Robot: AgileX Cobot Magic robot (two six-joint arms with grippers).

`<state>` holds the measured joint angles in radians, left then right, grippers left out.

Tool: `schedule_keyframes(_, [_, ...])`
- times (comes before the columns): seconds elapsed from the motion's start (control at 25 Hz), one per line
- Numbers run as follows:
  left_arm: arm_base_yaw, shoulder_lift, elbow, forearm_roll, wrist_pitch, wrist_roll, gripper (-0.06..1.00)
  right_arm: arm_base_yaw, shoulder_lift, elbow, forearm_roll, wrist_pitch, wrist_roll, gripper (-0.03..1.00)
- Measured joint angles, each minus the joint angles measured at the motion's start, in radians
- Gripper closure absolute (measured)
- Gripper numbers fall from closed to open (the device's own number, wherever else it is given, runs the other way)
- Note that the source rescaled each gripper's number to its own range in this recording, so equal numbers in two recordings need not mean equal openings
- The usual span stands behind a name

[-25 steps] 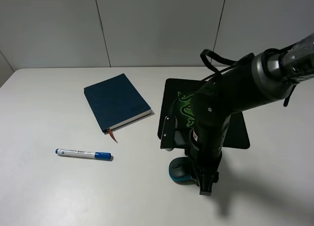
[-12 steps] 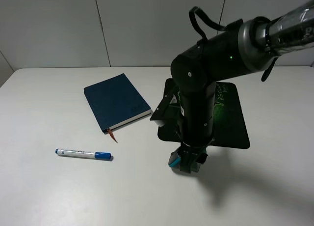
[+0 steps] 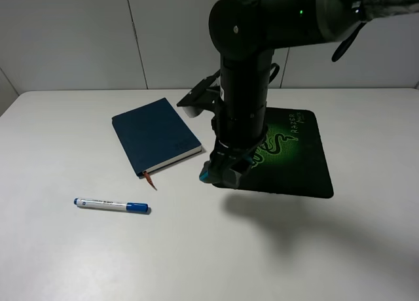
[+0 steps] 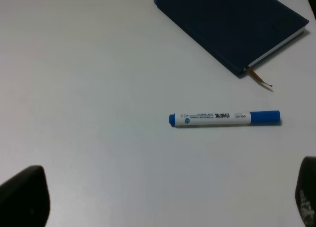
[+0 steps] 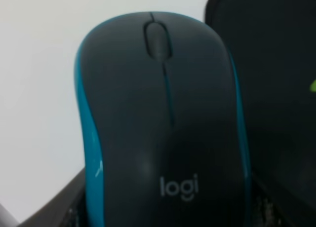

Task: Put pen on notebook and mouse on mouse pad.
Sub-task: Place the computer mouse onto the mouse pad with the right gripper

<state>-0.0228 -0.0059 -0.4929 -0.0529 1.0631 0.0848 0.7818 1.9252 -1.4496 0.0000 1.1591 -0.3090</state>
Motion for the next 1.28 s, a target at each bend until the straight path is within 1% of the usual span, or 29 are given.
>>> schedule_keyframes(0.2, [0.0,0.0,0.0,0.0,0.0,0.0,-0.06,-0.002,0.0,-0.071,-0.015,0.018,0.022,0.97])
schedule_keyframes(0.32, [0.0,0.0,0.0,0.0,0.0,0.0,-0.06,-0.023,0.0,-0.087,-0.015,0.018,0.024,0.97])
schedule_keyframes(0.56, [0.0,0.0,0.0,0.0,0.0,0.0,-0.06,-0.119,0.001,-0.093,-0.017,-0.017,0.049,0.97])
schedule_keyframes(0.88, [0.0,0.0,0.0,0.0,0.0,0.0,-0.06,-0.258,0.003,-0.095,-0.016,-0.109,0.051,0.97])
schedule_keyframes(1.0, [0.0,0.0,0.0,0.0,0.0,0.0,-0.06,-0.313,0.008,-0.095,0.0,-0.144,0.054,0.97])
schedule_keyframes(1.28, [0.0,0.0,0.0,0.0,0.0,0.0,-0.06,-0.406,0.075,-0.095,0.0,-0.218,0.054,0.97])
